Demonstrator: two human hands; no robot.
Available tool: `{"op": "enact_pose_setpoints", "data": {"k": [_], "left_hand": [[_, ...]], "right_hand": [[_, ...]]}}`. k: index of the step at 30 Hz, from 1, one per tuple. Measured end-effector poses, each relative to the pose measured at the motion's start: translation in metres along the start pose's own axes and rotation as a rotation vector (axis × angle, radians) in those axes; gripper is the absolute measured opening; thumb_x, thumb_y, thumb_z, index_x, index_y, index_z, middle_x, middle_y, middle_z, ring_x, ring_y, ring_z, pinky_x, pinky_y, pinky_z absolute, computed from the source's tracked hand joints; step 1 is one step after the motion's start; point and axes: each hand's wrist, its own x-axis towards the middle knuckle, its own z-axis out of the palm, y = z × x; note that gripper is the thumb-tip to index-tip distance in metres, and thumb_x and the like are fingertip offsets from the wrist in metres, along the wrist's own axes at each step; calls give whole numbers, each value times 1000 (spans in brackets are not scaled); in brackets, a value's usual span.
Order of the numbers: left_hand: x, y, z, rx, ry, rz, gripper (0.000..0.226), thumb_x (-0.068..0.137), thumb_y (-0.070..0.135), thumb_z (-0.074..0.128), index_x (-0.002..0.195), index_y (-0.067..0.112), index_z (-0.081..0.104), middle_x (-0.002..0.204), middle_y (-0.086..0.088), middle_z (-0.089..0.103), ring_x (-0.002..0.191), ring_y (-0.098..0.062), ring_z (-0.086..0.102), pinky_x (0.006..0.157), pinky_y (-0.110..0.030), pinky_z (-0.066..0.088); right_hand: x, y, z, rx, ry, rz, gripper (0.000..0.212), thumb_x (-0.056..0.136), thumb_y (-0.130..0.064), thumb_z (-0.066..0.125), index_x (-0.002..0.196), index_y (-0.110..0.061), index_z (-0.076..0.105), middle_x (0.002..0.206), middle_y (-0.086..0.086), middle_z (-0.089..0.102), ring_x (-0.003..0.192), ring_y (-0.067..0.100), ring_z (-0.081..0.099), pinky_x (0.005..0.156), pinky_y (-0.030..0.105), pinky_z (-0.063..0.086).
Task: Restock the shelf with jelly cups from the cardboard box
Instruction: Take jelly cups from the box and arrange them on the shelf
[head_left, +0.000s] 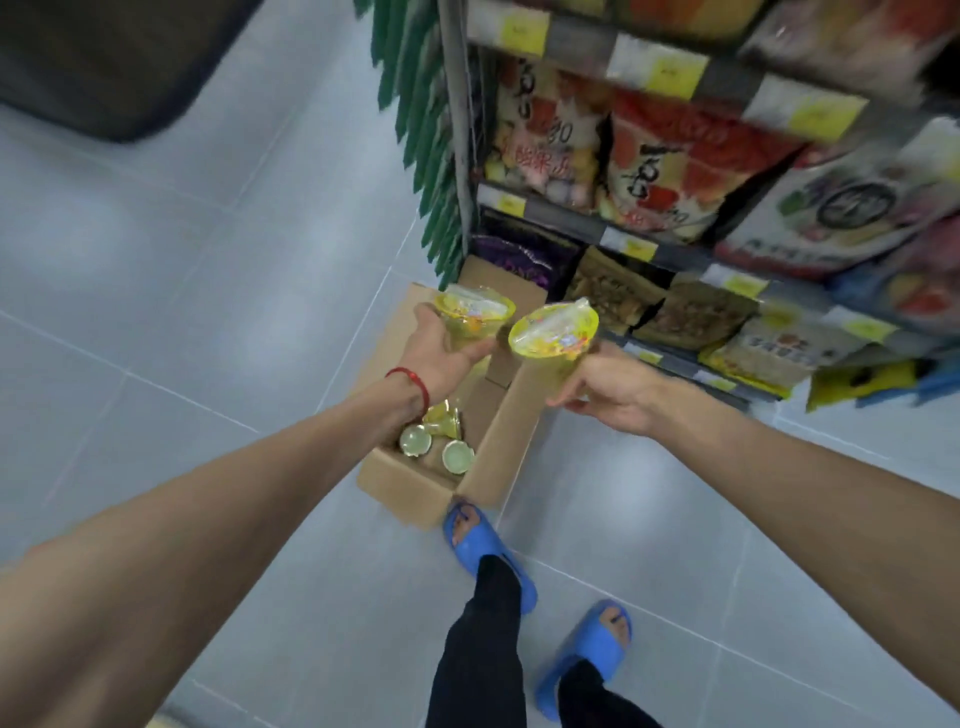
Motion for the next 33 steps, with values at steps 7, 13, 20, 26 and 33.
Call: {"op": "enact_pose_setpoints", "data": {"k": [7,13,20,26,33], "left_hand": [[-66,135,19,-132,23,237,70,82,40,75,127,11,29,126,-1,55,117,-18,55,105,-40,45],[-133,256,22,-215,38,342,102,86,40,71,152,4,2,152,-11,35,134,-25,42,90,-18,49],[-203,362,13,-125,162,586,72,88,37,70,138,12,24,122,2,49,114,-27,59,86,-35,50],[-238,445,1,-186,175,758,71,85,38,72,135,10,30,123,3,51,114,-14,53,90,-26,43],[-251,521,-18,-221,193,923,65,80,36,79,125,12,38,118,3,59,107,-13,61,88,-32,52]], "right_hand": [[-120,-61,-57,137,-26,-292,81,67,32,65,135,-11,61,122,7,73,119,28,63,78,35,59],[-235,-113,-98,144,29,-554,58,70,26,70,108,-18,68,100,2,79,107,25,70,85,36,58],[-350,-163,-137,112,138,-752,96,50,-1,95,136,-13,56,119,5,75,110,26,71,96,48,57],[-431,-204,-157,93,226,-970,124,18,-35,104,132,-16,60,117,-1,76,112,21,70,104,50,52],[-483,-253,-167,33,359,-1150,68,65,-24,95,127,-14,67,116,-3,76,105,10,69,84,32,48]]}}
